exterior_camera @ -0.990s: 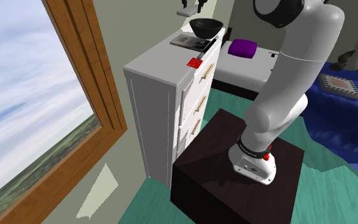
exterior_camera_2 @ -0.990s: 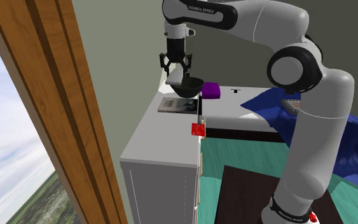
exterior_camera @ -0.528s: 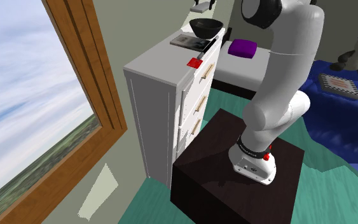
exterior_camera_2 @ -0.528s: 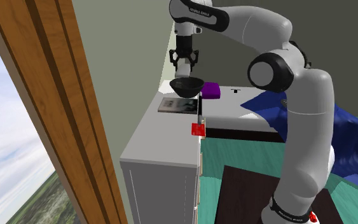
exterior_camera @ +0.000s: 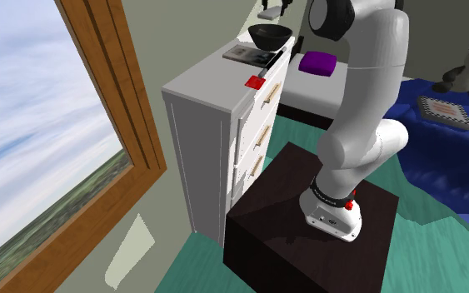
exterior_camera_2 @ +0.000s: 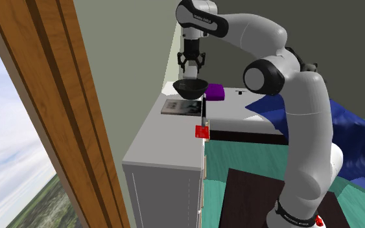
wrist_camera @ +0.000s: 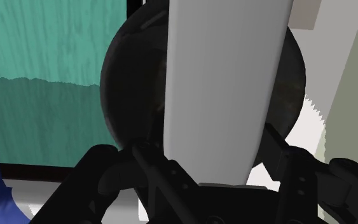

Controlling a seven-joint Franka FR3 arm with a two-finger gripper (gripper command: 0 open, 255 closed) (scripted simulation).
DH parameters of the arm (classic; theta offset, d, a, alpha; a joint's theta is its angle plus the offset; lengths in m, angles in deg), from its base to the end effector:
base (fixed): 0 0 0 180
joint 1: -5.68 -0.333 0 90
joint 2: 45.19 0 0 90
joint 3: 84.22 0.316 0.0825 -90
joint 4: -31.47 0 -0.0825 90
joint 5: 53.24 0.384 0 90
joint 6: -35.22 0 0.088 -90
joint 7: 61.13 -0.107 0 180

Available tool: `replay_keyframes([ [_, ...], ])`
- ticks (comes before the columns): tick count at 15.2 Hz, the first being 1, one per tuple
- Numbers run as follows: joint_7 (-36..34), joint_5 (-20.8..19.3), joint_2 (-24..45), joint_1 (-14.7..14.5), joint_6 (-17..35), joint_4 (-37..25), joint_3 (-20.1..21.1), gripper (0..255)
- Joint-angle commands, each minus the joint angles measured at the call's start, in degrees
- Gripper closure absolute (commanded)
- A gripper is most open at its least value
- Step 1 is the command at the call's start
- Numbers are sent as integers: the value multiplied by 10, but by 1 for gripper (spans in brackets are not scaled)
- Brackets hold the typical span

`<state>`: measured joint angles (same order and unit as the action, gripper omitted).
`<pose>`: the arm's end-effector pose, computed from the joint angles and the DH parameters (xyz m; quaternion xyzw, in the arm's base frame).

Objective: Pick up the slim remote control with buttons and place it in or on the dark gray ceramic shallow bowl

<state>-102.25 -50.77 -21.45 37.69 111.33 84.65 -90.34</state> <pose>0.5216 -0.3780 0.6490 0.7762 -0.6305 -0.0061 0.0007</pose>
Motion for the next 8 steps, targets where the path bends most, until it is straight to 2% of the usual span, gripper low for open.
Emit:
replay_keyframes([
  [1,1,-1,-13,-2,23,36,0,255],
  [8,0,-6,-50,-7,99,148,0,255],
])
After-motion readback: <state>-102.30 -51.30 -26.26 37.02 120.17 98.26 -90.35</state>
